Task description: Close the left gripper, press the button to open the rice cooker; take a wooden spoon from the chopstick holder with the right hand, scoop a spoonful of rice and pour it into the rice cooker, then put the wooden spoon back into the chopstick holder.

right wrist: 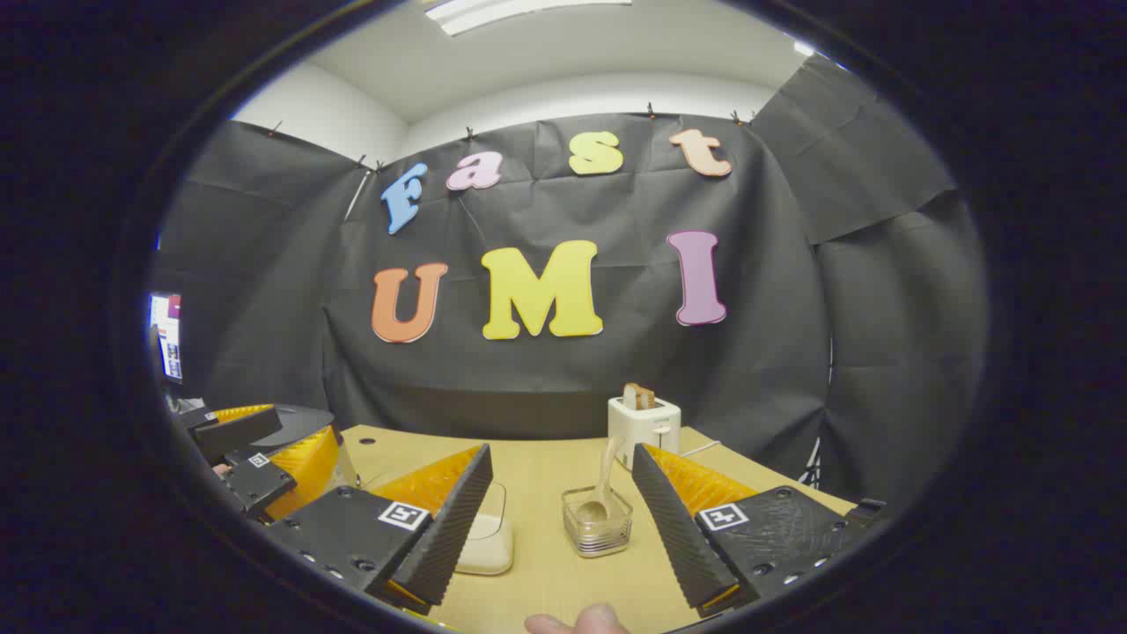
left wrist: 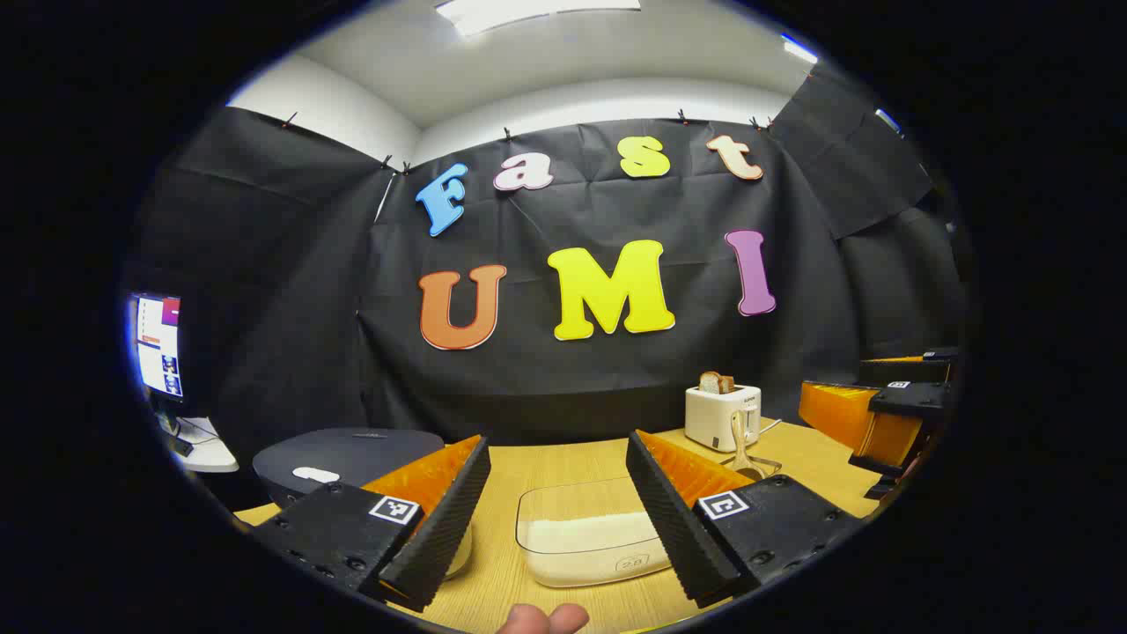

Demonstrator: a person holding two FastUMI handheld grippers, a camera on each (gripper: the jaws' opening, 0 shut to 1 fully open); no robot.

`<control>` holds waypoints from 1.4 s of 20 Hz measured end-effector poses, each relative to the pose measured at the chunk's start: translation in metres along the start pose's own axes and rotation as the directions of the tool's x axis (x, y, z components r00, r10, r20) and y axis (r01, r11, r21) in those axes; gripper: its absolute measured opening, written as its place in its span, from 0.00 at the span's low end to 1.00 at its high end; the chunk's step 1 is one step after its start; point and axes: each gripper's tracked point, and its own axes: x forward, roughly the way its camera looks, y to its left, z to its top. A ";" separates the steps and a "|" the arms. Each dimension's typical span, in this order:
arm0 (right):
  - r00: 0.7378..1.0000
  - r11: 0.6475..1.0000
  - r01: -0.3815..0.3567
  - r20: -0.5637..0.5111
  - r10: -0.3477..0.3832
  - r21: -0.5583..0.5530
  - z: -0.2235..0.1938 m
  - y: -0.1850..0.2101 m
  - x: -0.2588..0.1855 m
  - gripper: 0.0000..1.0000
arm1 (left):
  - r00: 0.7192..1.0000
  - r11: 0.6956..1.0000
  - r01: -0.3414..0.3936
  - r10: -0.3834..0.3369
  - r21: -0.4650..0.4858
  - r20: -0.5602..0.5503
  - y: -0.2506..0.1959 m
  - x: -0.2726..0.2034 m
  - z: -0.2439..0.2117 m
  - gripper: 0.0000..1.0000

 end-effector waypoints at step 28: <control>0.999 0.999 -0.050 0.011 0.050 0.003 -0.008 0.017 0.022 0.96 | 0.997 0.997 -0.070 0.069 -0.027 -0.037 0.023 0.010 -0.015 0.99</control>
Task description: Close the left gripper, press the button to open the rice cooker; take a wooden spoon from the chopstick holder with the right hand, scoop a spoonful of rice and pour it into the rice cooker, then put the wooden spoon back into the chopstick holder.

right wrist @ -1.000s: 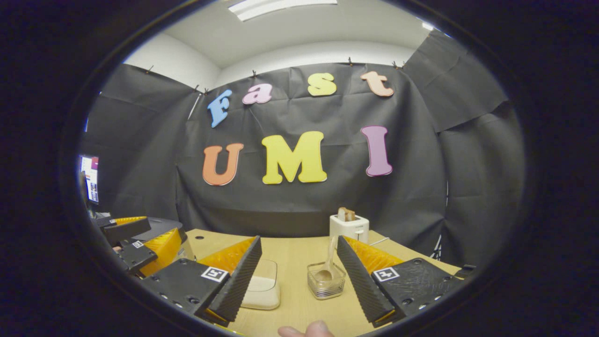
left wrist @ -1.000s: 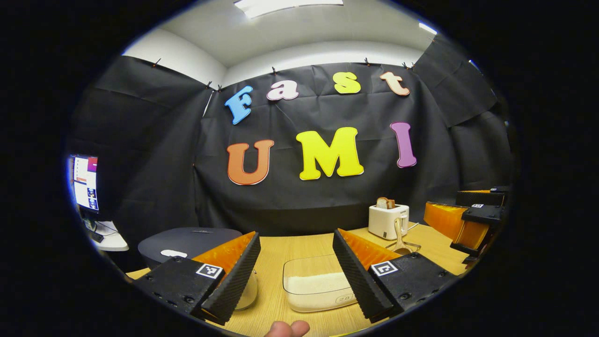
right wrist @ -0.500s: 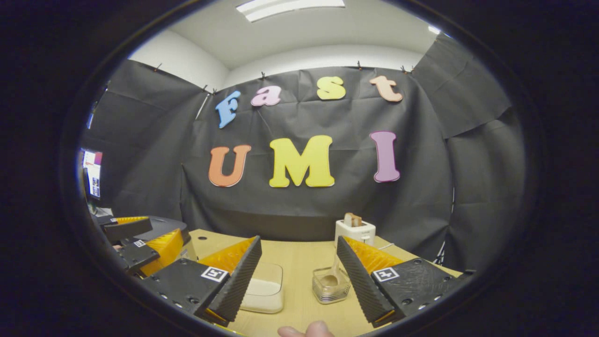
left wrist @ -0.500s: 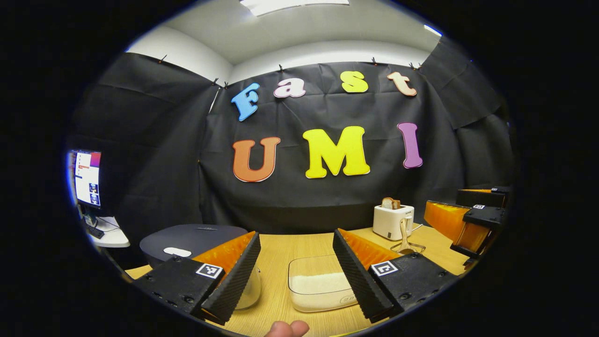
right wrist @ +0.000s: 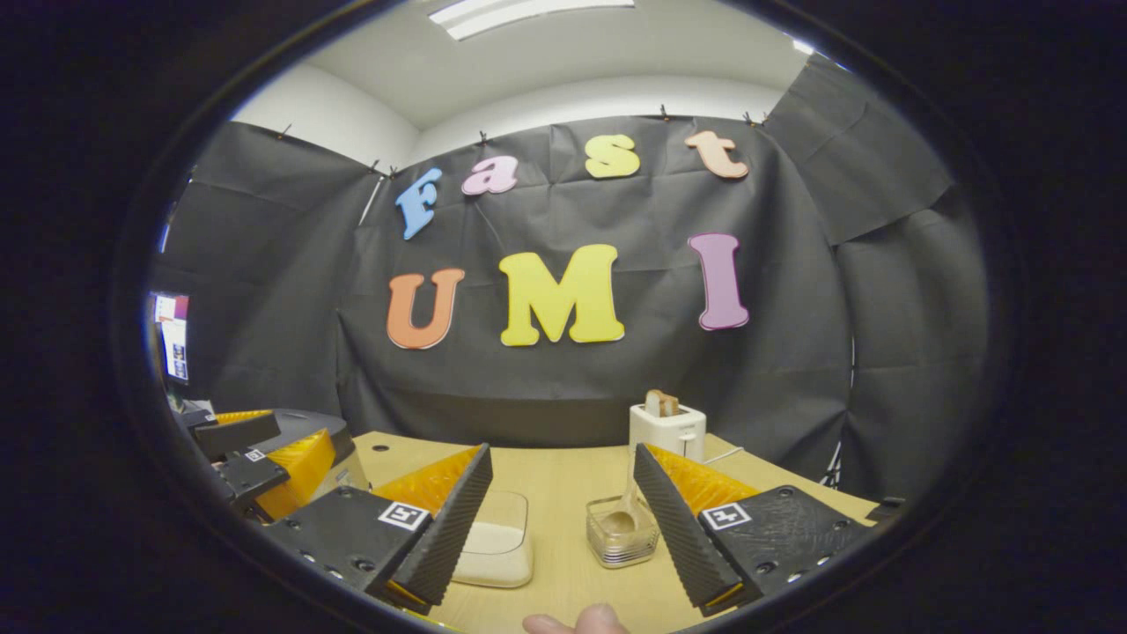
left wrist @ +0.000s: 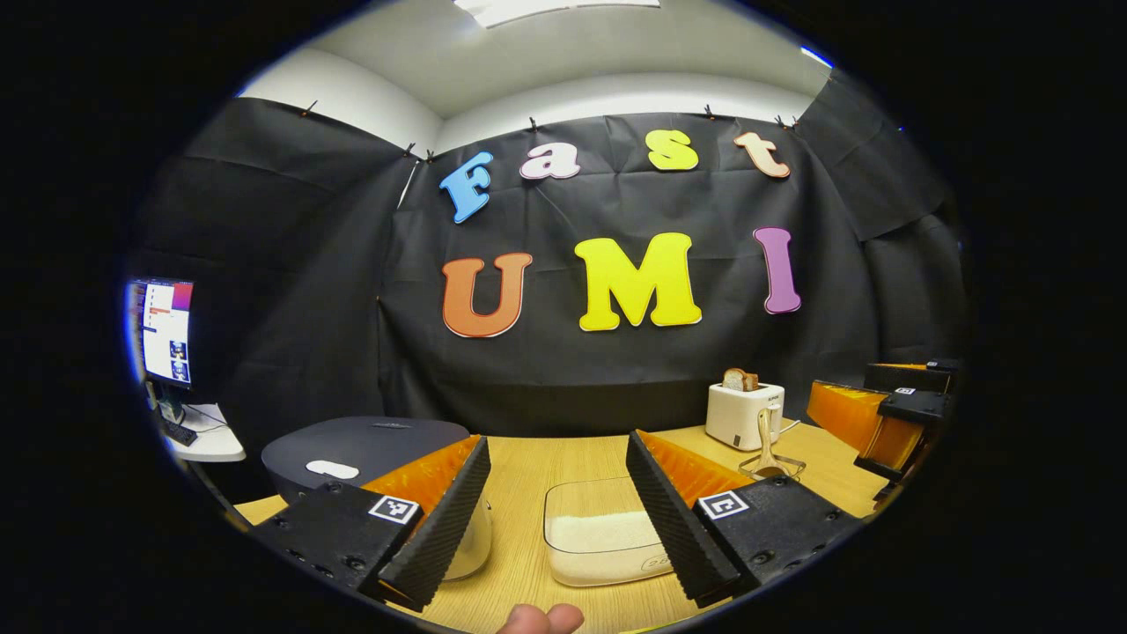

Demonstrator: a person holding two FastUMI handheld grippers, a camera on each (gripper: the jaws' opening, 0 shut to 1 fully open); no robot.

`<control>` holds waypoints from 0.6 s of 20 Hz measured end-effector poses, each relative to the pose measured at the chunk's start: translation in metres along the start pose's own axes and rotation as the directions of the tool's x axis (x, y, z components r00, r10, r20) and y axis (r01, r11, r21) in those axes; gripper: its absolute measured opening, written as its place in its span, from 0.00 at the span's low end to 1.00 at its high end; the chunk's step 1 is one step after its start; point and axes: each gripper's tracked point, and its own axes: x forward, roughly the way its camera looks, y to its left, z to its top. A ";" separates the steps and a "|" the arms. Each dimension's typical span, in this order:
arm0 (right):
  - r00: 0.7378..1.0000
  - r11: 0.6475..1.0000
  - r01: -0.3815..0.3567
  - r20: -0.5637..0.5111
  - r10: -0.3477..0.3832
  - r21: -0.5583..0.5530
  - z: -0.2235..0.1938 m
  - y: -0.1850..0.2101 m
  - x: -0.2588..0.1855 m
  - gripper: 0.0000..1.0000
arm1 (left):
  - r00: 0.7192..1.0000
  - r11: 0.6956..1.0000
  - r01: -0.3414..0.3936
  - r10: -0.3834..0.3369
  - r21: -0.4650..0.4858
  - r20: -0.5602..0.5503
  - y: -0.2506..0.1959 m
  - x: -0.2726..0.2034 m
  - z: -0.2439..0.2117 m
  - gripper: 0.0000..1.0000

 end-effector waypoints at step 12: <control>0.999 0.998 -0.046 -0.019 0.046 -0.036 -0.027 -0.032 0.020 0.96 | 0.990 0.991 -0.131 0.130 -0.021 -0.062 0.049 -0.012 -0.010 0.99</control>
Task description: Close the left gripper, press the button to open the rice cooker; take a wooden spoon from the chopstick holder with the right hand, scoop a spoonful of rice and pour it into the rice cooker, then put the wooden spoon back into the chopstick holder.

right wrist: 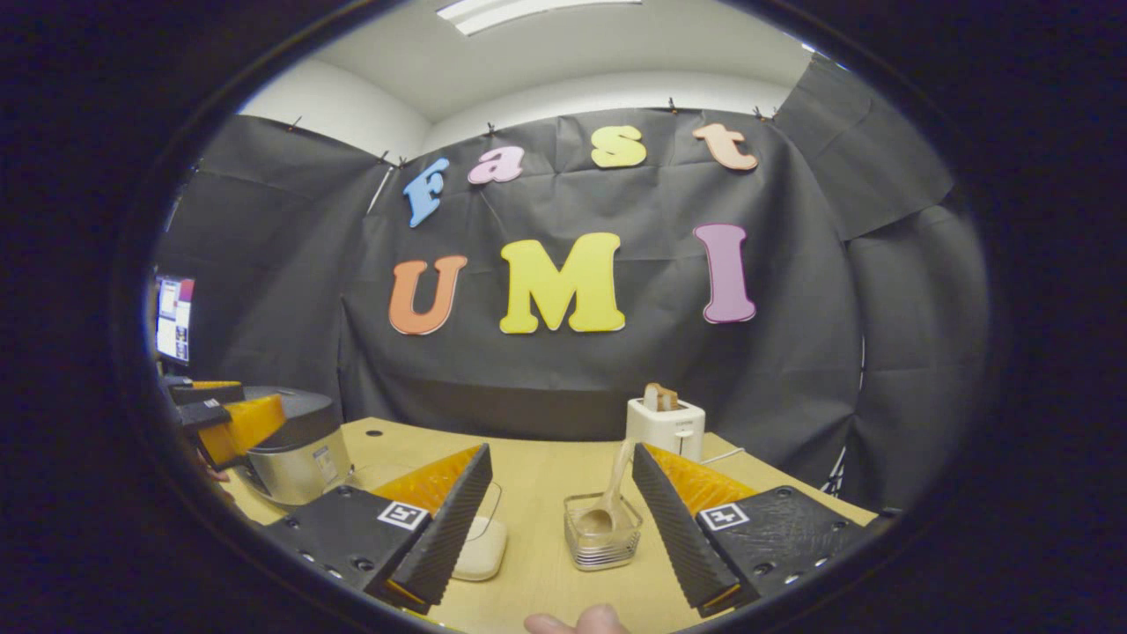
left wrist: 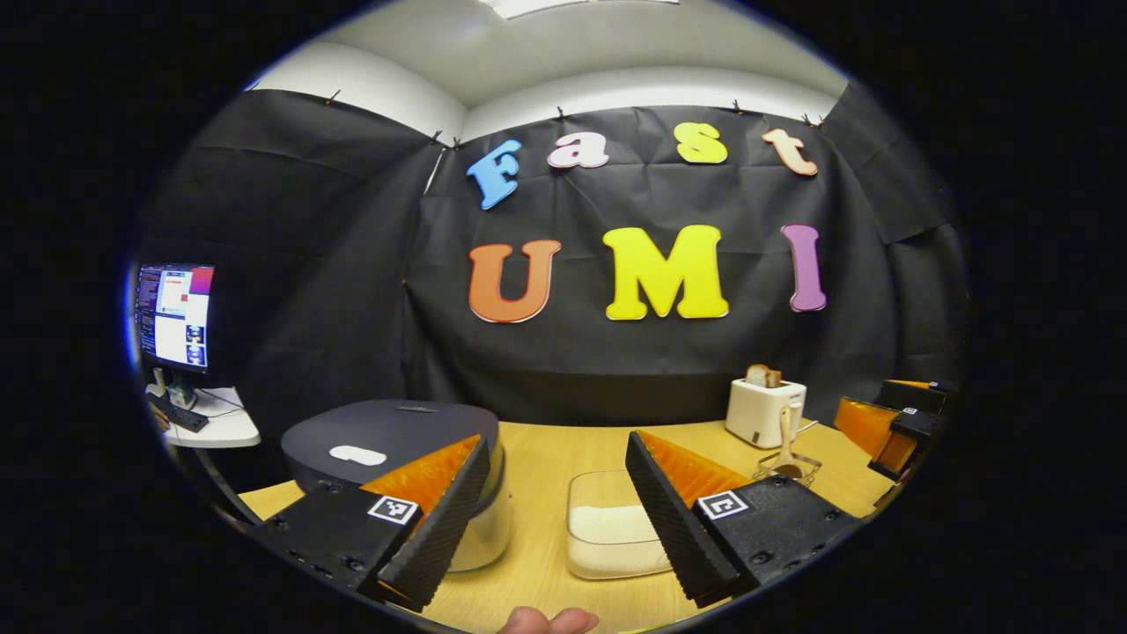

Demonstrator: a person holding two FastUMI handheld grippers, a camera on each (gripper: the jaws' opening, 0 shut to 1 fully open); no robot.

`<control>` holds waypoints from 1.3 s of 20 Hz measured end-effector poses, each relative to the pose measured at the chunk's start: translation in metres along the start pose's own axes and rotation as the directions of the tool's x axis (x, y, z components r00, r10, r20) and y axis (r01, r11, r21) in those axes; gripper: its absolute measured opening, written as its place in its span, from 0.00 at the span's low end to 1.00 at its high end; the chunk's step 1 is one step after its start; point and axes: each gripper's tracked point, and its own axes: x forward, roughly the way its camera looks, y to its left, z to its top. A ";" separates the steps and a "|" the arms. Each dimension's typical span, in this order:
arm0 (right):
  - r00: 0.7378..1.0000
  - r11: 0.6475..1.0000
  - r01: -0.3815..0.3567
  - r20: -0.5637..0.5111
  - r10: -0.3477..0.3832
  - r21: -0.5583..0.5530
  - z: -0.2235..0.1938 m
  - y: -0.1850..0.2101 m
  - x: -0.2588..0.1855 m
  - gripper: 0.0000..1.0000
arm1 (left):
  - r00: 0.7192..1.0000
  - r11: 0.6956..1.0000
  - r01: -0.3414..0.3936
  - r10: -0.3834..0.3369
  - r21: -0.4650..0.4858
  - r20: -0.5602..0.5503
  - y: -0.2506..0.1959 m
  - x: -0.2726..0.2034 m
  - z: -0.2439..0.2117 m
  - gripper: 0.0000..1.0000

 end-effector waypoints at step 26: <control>0.998 0.996 0.066 0.007 -0.066 0.054 -0.025 -0.077 0.010 0.93 | 0.891 1.000 -0.021 0.015 -0.009 -0.454 0.129 0.034 -0.037 0.03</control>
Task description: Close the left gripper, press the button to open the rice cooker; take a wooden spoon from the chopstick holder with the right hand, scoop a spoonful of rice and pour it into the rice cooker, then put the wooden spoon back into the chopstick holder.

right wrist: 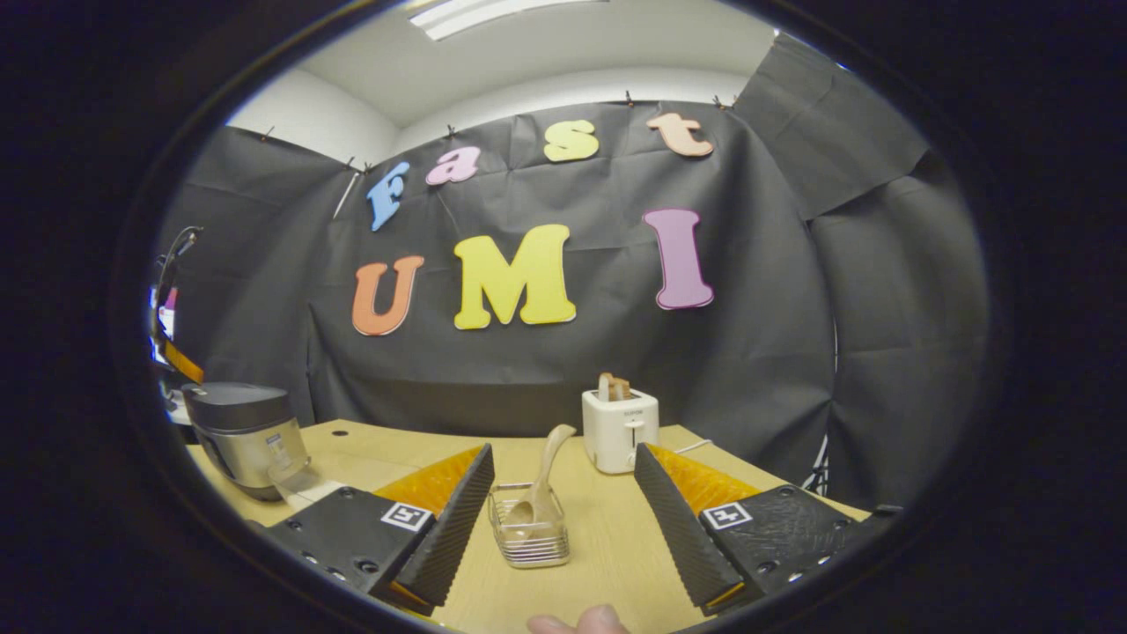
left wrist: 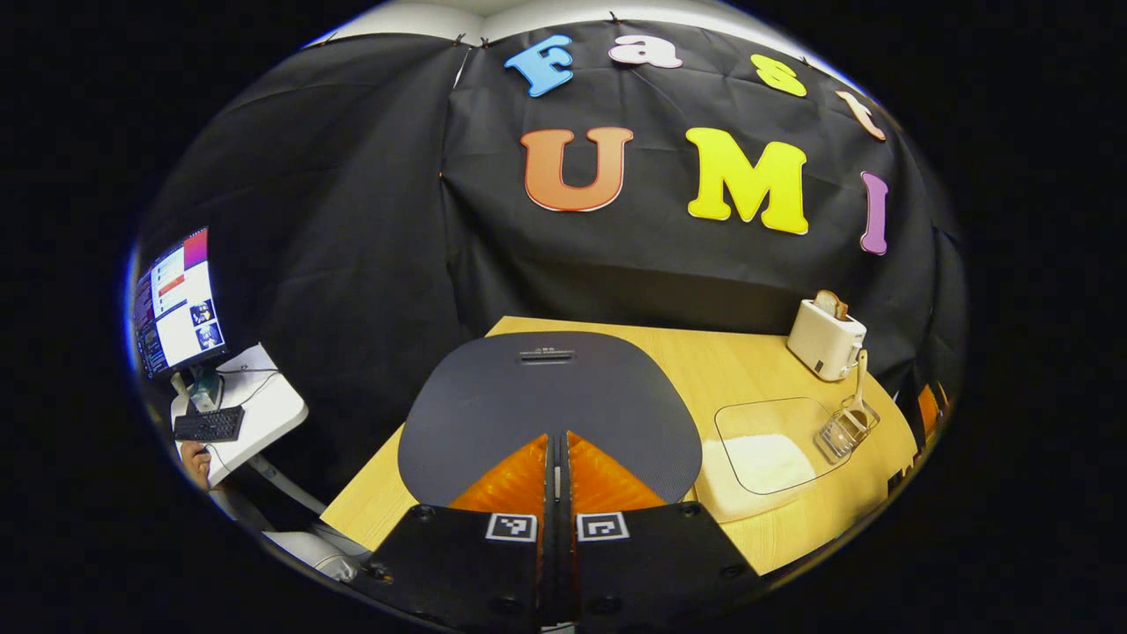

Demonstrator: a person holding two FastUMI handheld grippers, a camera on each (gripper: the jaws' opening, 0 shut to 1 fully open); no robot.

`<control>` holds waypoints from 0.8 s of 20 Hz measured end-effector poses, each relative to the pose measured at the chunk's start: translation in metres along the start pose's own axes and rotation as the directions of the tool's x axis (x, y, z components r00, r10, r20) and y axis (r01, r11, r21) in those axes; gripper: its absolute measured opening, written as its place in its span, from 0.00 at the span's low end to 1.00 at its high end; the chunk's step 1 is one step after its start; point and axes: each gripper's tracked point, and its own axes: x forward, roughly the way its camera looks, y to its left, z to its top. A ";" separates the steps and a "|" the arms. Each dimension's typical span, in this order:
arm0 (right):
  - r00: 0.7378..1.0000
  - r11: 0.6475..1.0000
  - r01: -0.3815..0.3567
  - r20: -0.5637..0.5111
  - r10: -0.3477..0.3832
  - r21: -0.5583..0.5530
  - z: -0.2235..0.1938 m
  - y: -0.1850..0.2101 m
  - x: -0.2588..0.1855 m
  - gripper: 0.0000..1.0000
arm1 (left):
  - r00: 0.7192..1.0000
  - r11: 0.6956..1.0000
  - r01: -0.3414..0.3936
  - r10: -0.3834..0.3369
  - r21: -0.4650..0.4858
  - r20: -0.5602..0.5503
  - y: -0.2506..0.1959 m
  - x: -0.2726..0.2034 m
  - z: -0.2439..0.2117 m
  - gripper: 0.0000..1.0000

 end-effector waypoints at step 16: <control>0.998 0.998 -0.051 -0.023 0.052 0.042 -0.010 0.017 -0.009 0.96 | 0.999 0.996 0.036 -0.035 -0.083 0.013 -0.004 -0.005 -0.006 0.03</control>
